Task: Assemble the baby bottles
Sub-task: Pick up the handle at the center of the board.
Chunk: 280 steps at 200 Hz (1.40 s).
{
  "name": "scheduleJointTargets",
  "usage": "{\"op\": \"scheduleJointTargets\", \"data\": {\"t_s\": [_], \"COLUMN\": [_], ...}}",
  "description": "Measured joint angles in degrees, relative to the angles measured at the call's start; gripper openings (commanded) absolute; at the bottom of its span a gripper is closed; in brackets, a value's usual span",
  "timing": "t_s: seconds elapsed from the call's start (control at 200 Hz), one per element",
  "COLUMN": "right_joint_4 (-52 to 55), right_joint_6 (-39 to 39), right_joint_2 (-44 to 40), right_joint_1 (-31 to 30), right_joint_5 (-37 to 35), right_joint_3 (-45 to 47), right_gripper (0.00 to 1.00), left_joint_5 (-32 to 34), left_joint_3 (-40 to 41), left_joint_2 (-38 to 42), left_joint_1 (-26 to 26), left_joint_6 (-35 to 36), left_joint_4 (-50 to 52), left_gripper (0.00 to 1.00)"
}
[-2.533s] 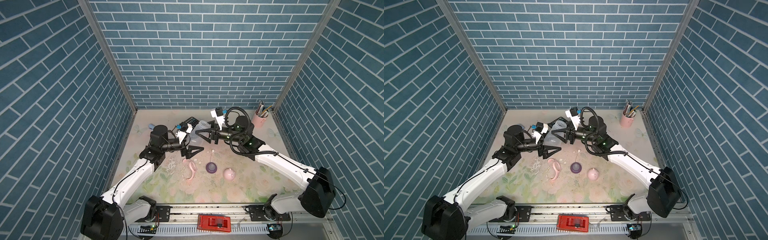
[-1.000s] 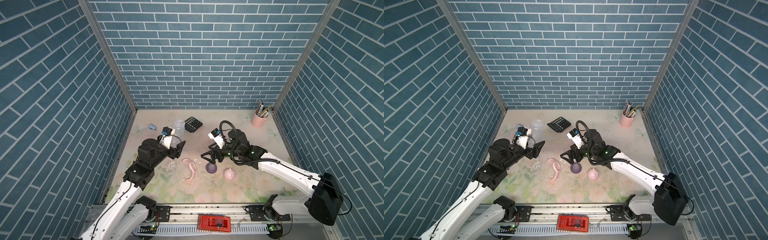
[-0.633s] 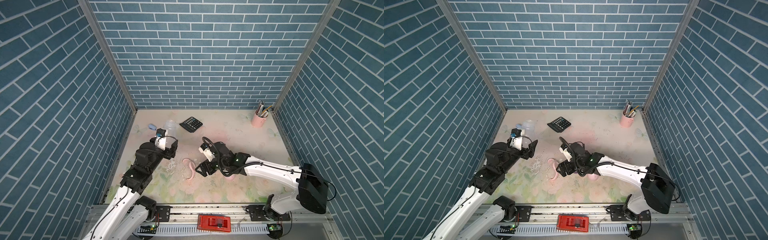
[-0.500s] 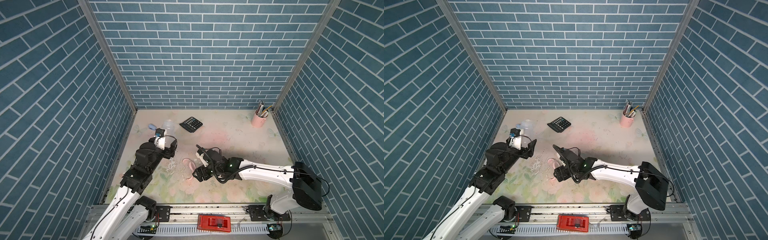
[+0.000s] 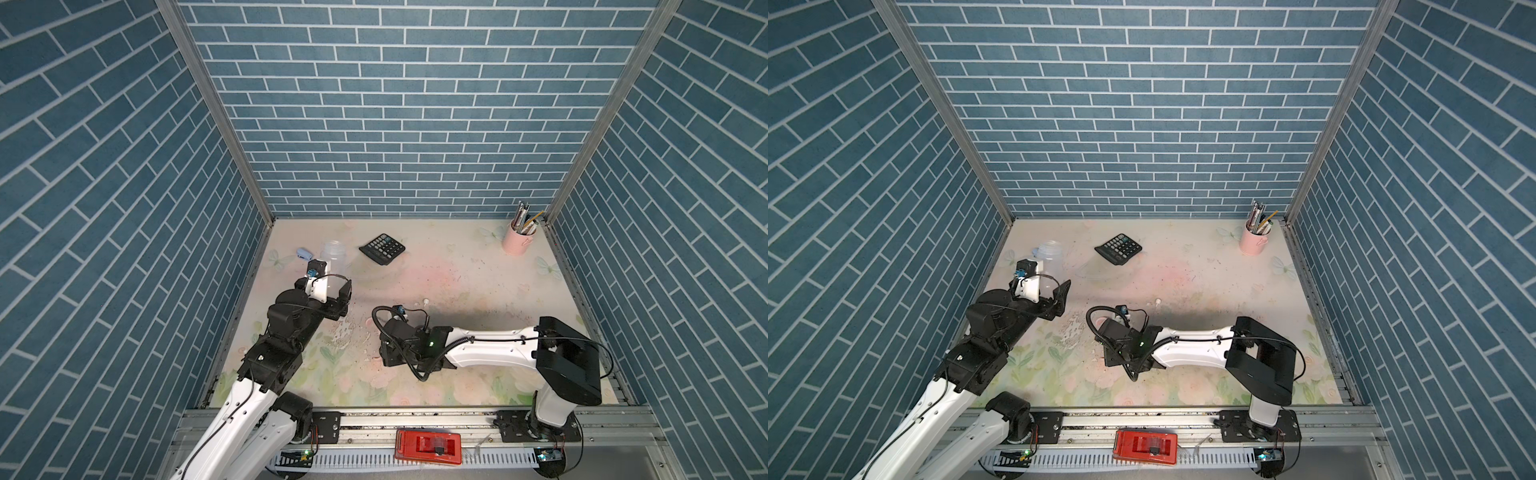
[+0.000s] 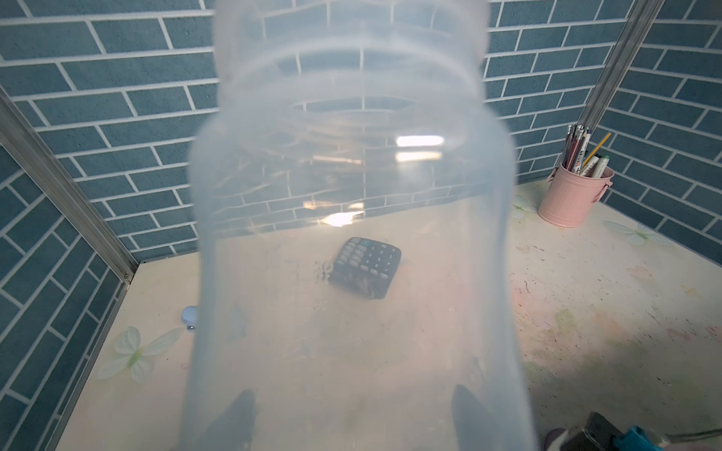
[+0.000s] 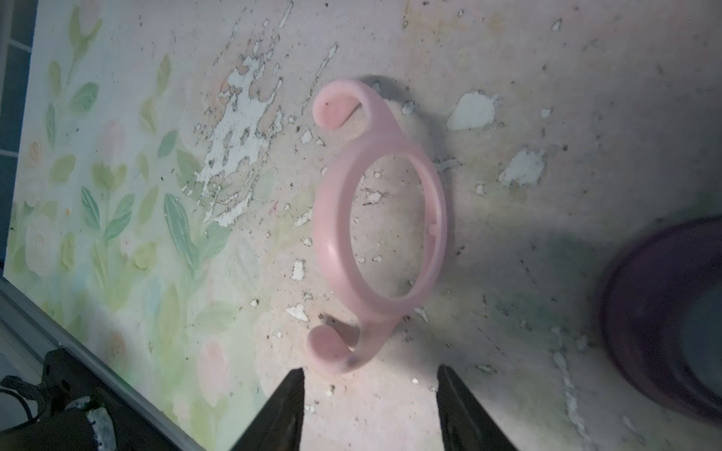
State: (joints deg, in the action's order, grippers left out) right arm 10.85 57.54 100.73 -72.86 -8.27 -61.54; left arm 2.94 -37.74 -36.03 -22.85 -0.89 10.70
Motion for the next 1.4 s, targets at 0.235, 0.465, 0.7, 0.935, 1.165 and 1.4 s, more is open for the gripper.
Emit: {"op": "scheduleJointTargets", "data": {"t_s": [0.235, 0.465, 0.7, 0.935, 1.165, 1.4], "right_joint_4": [-1.4, -1.4, -1.4, -1.0, 2.5, 9.8], "right_joint_6": [3.0, 6.2, 8.5, 9.8, 8.3, 3.4], "right_joint_2": [3.2, 3.3, 3.3, 4.2, 3.7, 2.0], "right_joint_1": [0.0, 0.0, 0.4, 2.6, 4.4, 5.7], "right_joint_5": [0.3, 0.6, 1.4, 4.5, 4.7, 3.0], "right_joint_3": [-1.6, -1.3, 0.0, 1.1, 1.1, 0.9], "right_gripper": [0.49, 0.44, 0.37, 0.26, 0.16, 0.06], "left_joint_5": [-0.3, -0.7, -0.9, -0.9, -0.9, -0.9], "left_joint_3": [0.1, 0.1, 0.2, 0.3, 0.6, 0.7], "left_joint_2": [1.5, 1.3, 2.1, 3.5, 3.5, 3.6], "left_joint_1": [0.0, 0.0, 0.0, 0.0, 0.0, 0.0], "left_joint_6": [0.0, 0.0, 0.0, 0.0, 0.1, 0.2], "left_joint_4": [0.0, 0.0, 0.0, 0.0, 0.0, 0.0], "left_gripper": [0.70, 0.70, 0.70, 0.70, 0.70, 0.70]}}
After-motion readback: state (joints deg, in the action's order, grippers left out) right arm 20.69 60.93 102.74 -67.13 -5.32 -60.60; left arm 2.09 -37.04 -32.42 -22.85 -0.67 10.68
